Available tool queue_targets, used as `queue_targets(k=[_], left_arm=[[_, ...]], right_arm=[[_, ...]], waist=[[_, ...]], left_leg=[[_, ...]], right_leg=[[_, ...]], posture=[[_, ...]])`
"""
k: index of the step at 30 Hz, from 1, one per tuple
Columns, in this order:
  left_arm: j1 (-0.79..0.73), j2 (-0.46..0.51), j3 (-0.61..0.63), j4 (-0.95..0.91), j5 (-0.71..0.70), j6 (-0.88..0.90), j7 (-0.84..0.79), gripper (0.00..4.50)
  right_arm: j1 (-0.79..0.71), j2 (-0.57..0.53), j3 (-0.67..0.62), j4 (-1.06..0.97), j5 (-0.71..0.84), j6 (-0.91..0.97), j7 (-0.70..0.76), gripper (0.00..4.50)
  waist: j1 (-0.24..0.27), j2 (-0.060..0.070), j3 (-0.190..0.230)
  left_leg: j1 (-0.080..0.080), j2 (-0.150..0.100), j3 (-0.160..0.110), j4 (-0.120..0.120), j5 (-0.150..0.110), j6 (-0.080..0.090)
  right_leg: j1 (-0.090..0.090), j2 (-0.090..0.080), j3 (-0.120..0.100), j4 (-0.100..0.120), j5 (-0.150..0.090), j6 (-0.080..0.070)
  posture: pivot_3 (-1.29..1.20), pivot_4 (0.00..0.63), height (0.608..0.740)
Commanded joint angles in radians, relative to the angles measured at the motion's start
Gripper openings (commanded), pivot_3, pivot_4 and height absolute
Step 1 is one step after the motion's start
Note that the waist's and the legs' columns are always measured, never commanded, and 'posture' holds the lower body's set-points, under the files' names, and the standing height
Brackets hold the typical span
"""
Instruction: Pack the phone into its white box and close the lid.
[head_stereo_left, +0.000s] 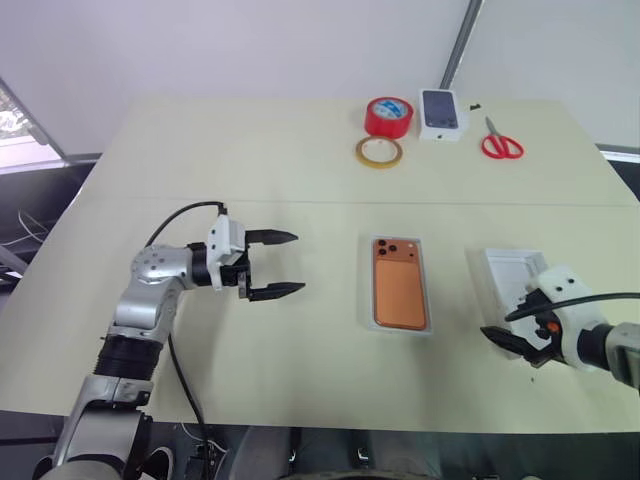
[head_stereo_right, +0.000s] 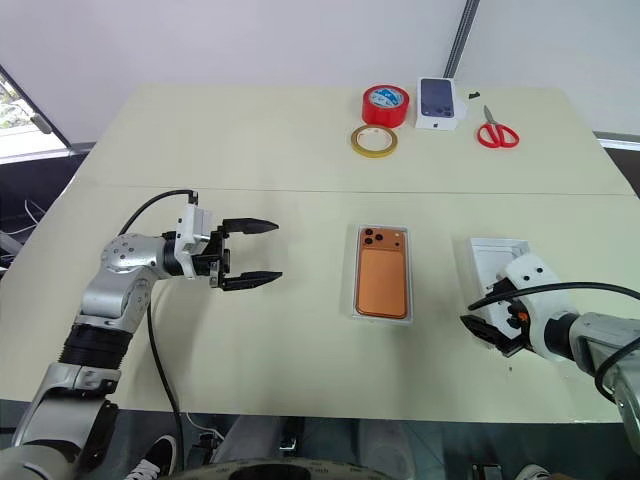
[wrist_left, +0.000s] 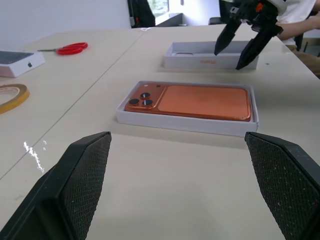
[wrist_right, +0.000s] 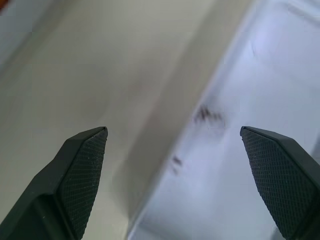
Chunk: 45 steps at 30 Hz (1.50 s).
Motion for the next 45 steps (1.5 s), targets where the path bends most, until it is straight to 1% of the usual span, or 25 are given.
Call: queue_targets(k=[1, 3, 5, 10, 13, 17, 25, 28, 30, 35, 40, 43, 45], left_arm=[[0.014, -0.005, 0.020, -0.038, -0.050, 0.010, -0.012, 4.50], [0.032, 0.000, 0.014, -0.059, -0.058, 0.012, -0.022, 4.50], [0.045, 0.003, 0.013, -0.071, -0.050, -0.013, -0.021, 4.50], [0.067, 0.024, 0.015, -0.099, -0.066, 0.001, -0.047, 4.50], [0.082, 0.026, 0.008, -0.105, -0.053, -0.023, -0.057, 4.50], [0.095, 0.008, 0.001, -0.116, -0.044, -0.033, -0.032, 4.50], [0.129, -0.001, -0.005, -0.148, -0.040, -0.029, 0.001, 4.50], [0.139, -0.007, -0.012, -0.158, -0.038, -0.028, 0.017, 4.50], [0.144, -0.012, -0.018, -0.163, -0.035, -0.028, 0.029, 4.50], [0.152, -0.015, -0.023, -0.176, -0.031, -0.023, 0.054, 4.50], [0.149, -0.004, -0.018, -0.173, -0.031, -0.021, 0.060, 4.50], [0.143, -0.003, -0.018, -0.166, -0.030, -0.021, 0.063, 4.50], [0.141, -0.004, -0.019, -0.164, -0.028, -0.024, 0.066, 4.50]], right_arm=[[-0.046, 0.013, -0.007, -0.054, 0.014, 0.061, -0.047, 4.45], [-0.103, 0.037, 0.013, -0.055, 0.036, 0.124, -0.074, 4.45], [-0.141, 0.039, 0.035, -0.058, 0.039, 0.163, -0.094, 4.45], [-0.296, 0.077, 0.021, 0.012, 0.071, 0.375, -0.124, 4.45], [-0.367, 0.071, 0.043, 0.056, 0.067, 0.425, -0.152, 4.45], [-0.398, 0.044, 0.077, 0.107, 0.132, 0.435, -0.160, 4.45], [-0.375, -0.050, 0.117, 0.137, 0.254, 0.435, -0.186, 4.45], [-0.378, -0.057, 0.126, 0.158, 0.271, 0.435, -0.212, 3.68], [-0.382, -0.053, 0.140, 0.165, 0.267, 0.435, -0.228, 2.73], [-0.381, -0.018, 0.171, 0.180, 0.234, 0.435, -0.284, 0.03], [-0.379, 0.012, 0.172, 0.187, 0.227, 0.435, -0.328, 0.03], [-0.378, 0.039, 0.137, 0.196, 0.262, 0.435, -0.330, 0.03], [-0.401, 0.066, 0.092, 0.211, 0.283, 0.435, -0.322, 0.03]], waist=[[-0.001, 0.000, 0.000], [-0.003, 0.000, 0.000], [-0.003, 0.001, 0.000], [-0.002, 0.001, 0.000], [0.000, 0.001, 0.000], [0.001, 0.001, 0.000], [-0.003, 0.001, -0.001], [-0.003, 0.001, -0.001], [-0.002, 0.001, -0.001], [-0.002, 0.000, -0.001], [-0.006, -0.004, -0.004], [-0.008, -0.006, -0.005], [-0.010, -0.006, -0.005]], left_leg=[[0.000, 0.000, 0.000, 0.000, 0.000, 0.000], [0.000, 0.000, 0.000, 0.000, 0.000, 0.000], [0.000, 0.000, 0.000, 0.000, 0.000, 0.000], [0.000, 0.000, 0.000, 0.000, 0.000, 0.000], [0.000, 0.000, 0.000, 0.000, 0.000, 0.000], [0.000, 0.000, 0.000, 0.000, 0.000, 0.000], [0.000, 0.000, 0.000, 0.000, 0.000, 0.001], [0.000, 0.000, 0.000, 0.000, 0.000, 0.001], [0.000, 0.000, 0.000, 0.000, 0.000, 0.001], [0.000, 0.000, 0.000, 0.000, 0.000, 0.001], [0.001, 0.000, 0.000, 0.000, 0.000, 0.001], [0.004, 0.001, 0.000, -0.001, -0.001, 0.001], [0.008, 0.001, 0.000, -0.002, -0.001, 0.002]], right_leg=[[0.000, 0.000, 0.000, 0.000, 0.000, 0.000], [0.000, 0.000, 0.000, 0.000, 0.000, 0.000], [0.000, 0.000, 0.000, 0.000, 0.000, 0.000], [0.000, 0.000, 0.000, 0.000, 0.000, 0.000], [0.000, 0.000, 0.000, 0.000, 0.000, 0.000], [0.000, 0.000, 0.000, 0.000, 0.000, 0.000], [0.000, 0.000, 0.000, 0.000, 0.000, 0.000], [0.000, 0.000, 0.000, 0.000, 0.000, 0.000], [0.000, 0.000, 0.000, 0.000, 0.000, 0.000], [0.000, 0.000, 0.000, 0.000, 0.000, 0.000], [0.002, 0.000, 0.000, -0.001, 0.000, 0.000], [0.005, 0.000, 0.000, -0.002, 0.000, 0.000], [0.009, 0.000, 0.000, -0.004, 0.000, 0.000]], posture=[[0.00, 0.150, 0.740], [0.00, 0.150, 0.740], [0.00, 0.150, 0.740], [0.00, 0.150, 0.740], [0.00, 0.150, 0.740], [0.00, 0.150, 0.740], [0.00, 0.150, 0.740], [0.00, 0.150, 0.740], [0.00, 0.150, 0.740], [0.00, 0.150, 0.740], [0.00, 0.150, 0.740], [0.00, 0.150, 0.740], [0.00, 0.150, 0.740]])
